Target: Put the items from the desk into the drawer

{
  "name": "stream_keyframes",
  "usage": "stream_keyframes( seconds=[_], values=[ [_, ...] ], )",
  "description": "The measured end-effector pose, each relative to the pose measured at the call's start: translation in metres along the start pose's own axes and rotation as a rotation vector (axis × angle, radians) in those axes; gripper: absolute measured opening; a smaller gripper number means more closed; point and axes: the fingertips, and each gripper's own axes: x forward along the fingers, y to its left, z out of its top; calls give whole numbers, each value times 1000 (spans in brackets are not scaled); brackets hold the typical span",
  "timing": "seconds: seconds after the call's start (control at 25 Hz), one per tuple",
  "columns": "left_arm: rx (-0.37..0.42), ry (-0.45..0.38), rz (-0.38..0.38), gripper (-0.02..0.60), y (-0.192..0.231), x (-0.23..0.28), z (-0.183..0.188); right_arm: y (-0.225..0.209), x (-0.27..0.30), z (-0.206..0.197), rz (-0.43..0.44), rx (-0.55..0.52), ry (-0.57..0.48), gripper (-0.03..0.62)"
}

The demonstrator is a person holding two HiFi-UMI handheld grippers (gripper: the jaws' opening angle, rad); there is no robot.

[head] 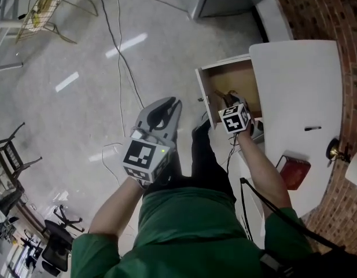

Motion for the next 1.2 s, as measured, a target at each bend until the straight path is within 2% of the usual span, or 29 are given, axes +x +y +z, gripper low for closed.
stream_keyframes(
  seconds=[0.32,0.48,0.6,0.76,0.96,1.08,1.2],
  values=[
    [51,-118,34,43,-11,-33,74,2,-129,101,-9,-18,-322,104],
    [92,-192,59,43,-16,-47,115,-32,-200,150,-89,-31,-523,86],
    [130,-243,67,43,-24,-56,148,-62,-257,181,-139,3,-657,71],
    [172,-306,94,43,-31,-73,188,-93,-330,200,-213,54,-785,48],
    [221,-419,131,43,-32,-100,250,-108,-415,232,-261,79,-961,32],
    [252,-481,130,43,-43,-113,284,-111,-453,249,-286,72,-1050,31],
    [267,-503,106,43,-64,-121,308,-114,-485,262,-290,80,-1124,29]
  ],
)
